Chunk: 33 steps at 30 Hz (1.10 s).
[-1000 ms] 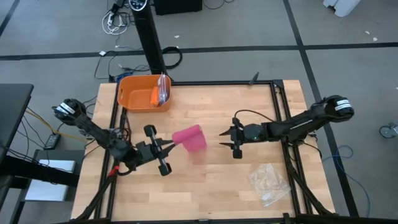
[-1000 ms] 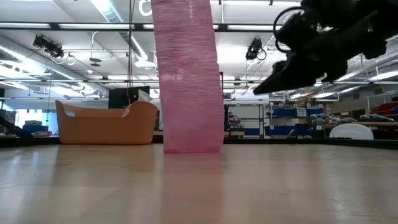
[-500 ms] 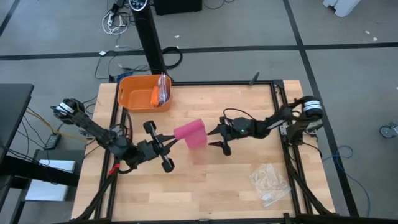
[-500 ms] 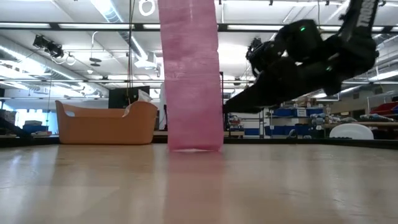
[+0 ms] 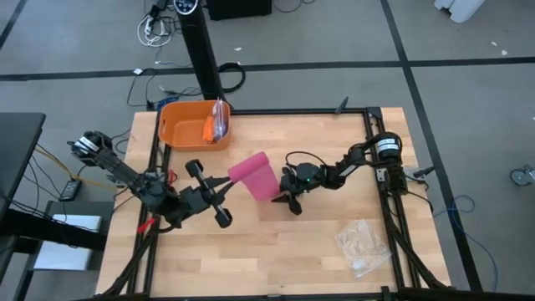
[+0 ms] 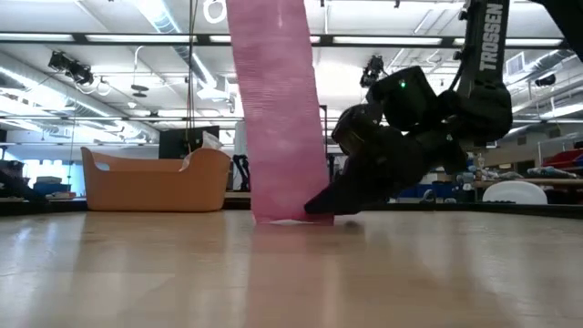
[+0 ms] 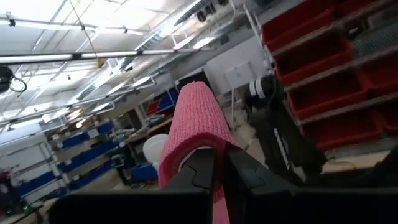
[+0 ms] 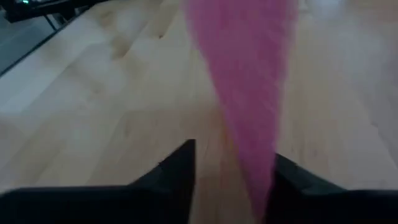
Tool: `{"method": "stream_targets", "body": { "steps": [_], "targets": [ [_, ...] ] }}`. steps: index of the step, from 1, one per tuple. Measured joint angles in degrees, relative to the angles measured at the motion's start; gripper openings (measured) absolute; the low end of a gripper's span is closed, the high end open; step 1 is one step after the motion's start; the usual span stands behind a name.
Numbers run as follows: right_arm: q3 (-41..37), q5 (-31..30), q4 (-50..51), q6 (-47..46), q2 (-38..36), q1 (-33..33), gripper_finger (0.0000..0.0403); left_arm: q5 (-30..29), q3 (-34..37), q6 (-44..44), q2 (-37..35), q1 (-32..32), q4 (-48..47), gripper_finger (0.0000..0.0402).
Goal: Roll bandage
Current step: Roll the pink bandage
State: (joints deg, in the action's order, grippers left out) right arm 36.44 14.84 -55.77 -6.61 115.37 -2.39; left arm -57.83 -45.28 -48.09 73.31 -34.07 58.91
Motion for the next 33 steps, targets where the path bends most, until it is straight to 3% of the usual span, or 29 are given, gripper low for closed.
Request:
{"method": "stream_targets", "body": {
  "steps": [4, 6, 15, 22, 28, 33],
  "targets": [
    [-0.01, -2.73, -0.66, 1.44, -0.42, 2.35, 0.0035, -2.01, 0.17, -0.80, -0.98, -0.41, -0.59, 0.0018],
    [0.01, -3.23, -1.57, 2.35, -1.41, 3.78, 0.0011, -3.32, 0.17, -1.48, -1.16, -0.51, -0.36, 0.0018],
    [-0.53, 0.05, 0.31, -0.34, -10.80, 12.20, 0.0004, -7.95, 1.90, -7.36, -2.48, -0.45, 0.32, 0.0019],
    [-0.59, -0.11, 3.27, -0.35, -23.97, 15.45, 0.0002, -8.32, 11.30, -2.92, -9.64, -0.43, 1.63, 0.0019],
    [3.43, -5.83, 16.87, 2.28, -35.28, 16.31, 0.0001, -11.41, 20.55, 3.93, -13.79, -0.29, 2.10, 0.0019],
    [11.66, -11.04, 31.02, 6.73, -39.78, 16.57, 0.0001, -15.10, 26.62, 12.87, -13.87, 0.94, 2.28, 0.0019]
  ]
}}
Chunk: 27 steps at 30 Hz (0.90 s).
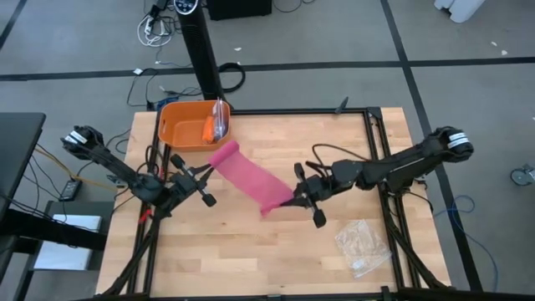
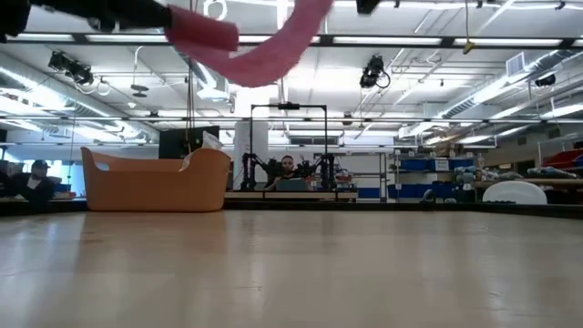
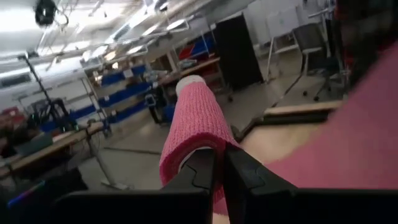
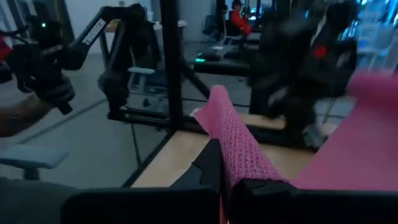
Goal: Roll bandage
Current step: Roll the pink bandage
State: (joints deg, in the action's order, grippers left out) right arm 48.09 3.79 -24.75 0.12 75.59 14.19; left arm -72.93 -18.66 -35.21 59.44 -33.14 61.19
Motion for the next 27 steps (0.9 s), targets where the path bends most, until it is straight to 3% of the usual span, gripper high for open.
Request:
{"method": "stream_targets", "body": {
  "steps": [6, 13, 20, 27],
  "targets": [
    [11.89, -4.31, 10.09, 4.89, -0.72, 0.07, 0.0001, -0.50, 4.64, 8.66, 0.29, 2.06, 0.07, 0.0019],
    [22.08, -10.29, 13.90, 11.71, -0.72, -0.04, 0.0000, 0.04, 7.02, 17.66, 0.33, 3.46, -4.58, 0.0019],
    [27.33, -12.73, 14.37, 16.33, -0.72, -1.27, 0.0000, 9.93, 6.82, 27.92, 2.61, 5.65, -9.11, 0.0019],
    [30.11, -13.44, 14.57, 17.62, -0.65, -4.31, 0.0000, 22.67, -0.64, 30.36, 10.88, 7.68, -15.67, 0.0019]
  ]
}}
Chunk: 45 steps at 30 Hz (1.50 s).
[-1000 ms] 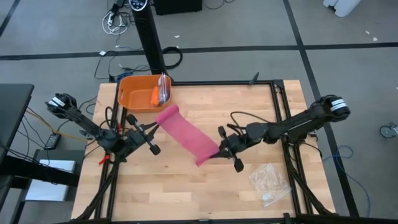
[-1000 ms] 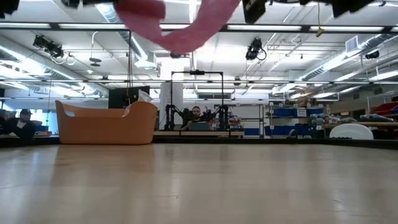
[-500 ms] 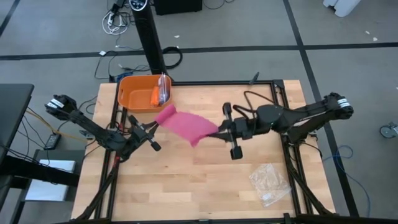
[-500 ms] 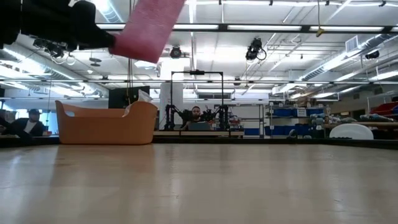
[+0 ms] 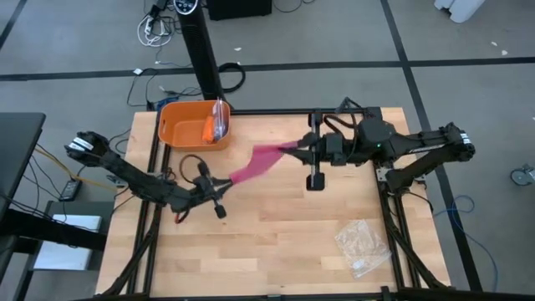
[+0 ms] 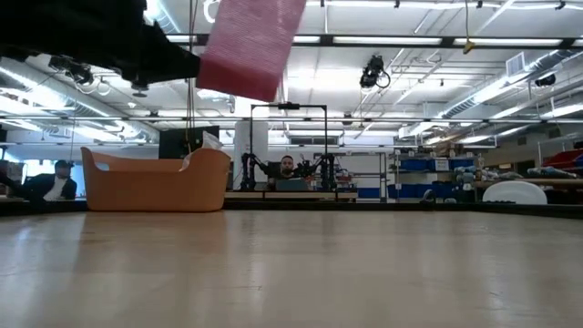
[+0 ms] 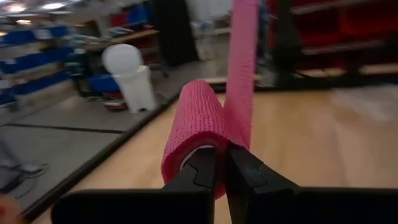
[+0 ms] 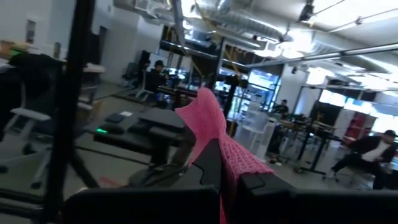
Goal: Roll bandage
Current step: Roll the pink bandage
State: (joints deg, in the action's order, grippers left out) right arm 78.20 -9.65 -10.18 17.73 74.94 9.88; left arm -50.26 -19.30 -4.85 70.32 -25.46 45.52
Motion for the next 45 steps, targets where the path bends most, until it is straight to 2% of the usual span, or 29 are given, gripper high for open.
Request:
{"method": "stream_targets", "body": {
  "steps": [7, 15, 23, 29, 35, 41, 45],
  "targets": [
    [0.87, 0.04, 2.17, 0.01, 0.02, -5.44, 0.0000, 11.30, -9.50, -2.69, 8.81, 1.10, -4.85, 0.0019],
    [0.87, 0.83, 9.50, -1.30, 0.02, -14.33, 0.0000, 17.94, -15.19, -7.76, 10.08, 0.06, -4.81, 0.0019],
    [0.56, 5.44, 13.24, -6.82, 0.86, -22.34, 0.0000, 18.92, -19.42, -12.40, 10.08, -2.16, -4.94, 0.0019],
    [0.50, 6.93, 15.82, -11.29, 4.02, -24.33, 0.0004, 19.02, -22.76, -13.30, 10.06, -3.40, -8.37, 0.0019],
    [0.50, 6.99, 19.23, -17.47, 6.95, -24.33, 0.0037, 19.04, -23.18, -13.10, 10.04, -4.00, -9.33, 0.0019],
    [0.50, 11.55, 23.85, -19.43, 8.41, -24.33, 0.0094, 19.06, -23.18, -12.95, 10.04, -5.08, -9.26, 0.0019],
    [0.50, 12.18, 25.27, -19.60, 8.14, -24.33, 0.0136, 19.08, -23.18, -12.81, 10.04, -5.51, -8.96, 0.0019]
  ]
}}
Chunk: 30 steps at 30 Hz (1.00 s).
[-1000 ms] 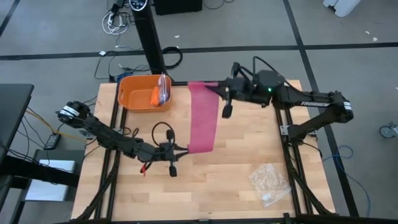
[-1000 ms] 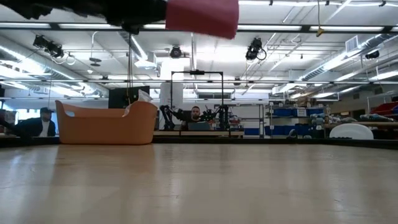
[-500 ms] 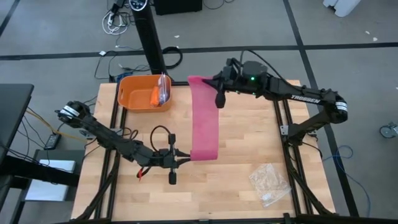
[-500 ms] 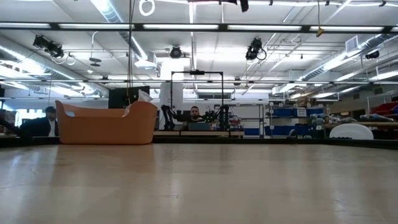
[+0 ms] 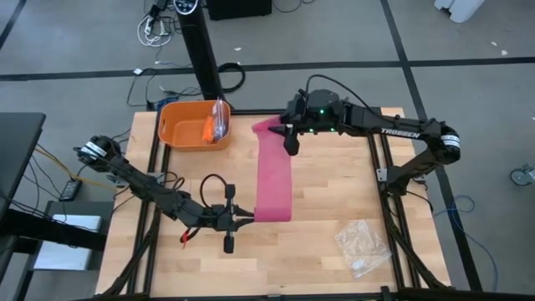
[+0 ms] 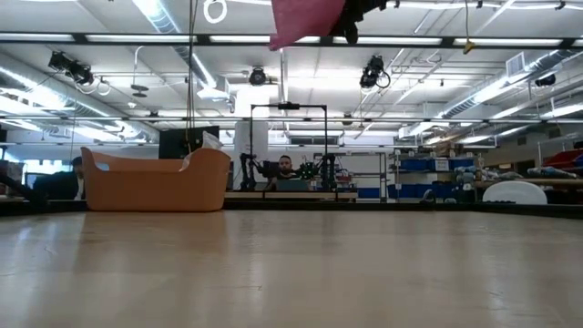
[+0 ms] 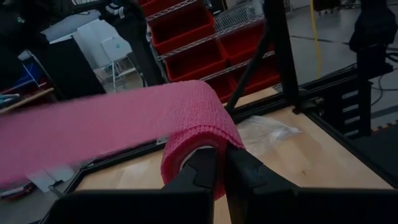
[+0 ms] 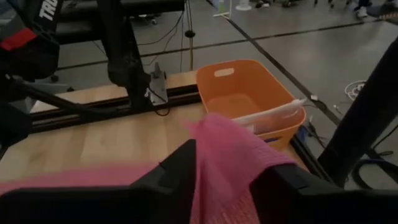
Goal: Roll bandage
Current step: Roll the pink bandage
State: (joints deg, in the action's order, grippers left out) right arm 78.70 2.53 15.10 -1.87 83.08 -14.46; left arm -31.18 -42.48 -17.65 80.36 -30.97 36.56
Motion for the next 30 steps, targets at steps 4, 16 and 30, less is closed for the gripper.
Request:
{"method": "stream_targets", "body": {
  "steps": [4, 16, 30],
  "targets": [
    [0.00, 0.14, 0.13, -0.69, -1.19, 0.00, 0.0175, -0.04, 0.00, 0.24, 0.00, -0.23, 0.06, 0.0019],
    [0.02, 5.84, 2.76, -14.72, -2.26, -0.31, 0.0245, -0.04, 0.00, 0.38, 0.00, -0.25, 0.34, 0.0019],
    [-0.59, 10.61, 10.88, 3.59, -8.53, 3.31, 0.0261, -0.78, 0.00, 1.60, 0.00, -0.28, 3.17, 0.0019]
  ]
}}
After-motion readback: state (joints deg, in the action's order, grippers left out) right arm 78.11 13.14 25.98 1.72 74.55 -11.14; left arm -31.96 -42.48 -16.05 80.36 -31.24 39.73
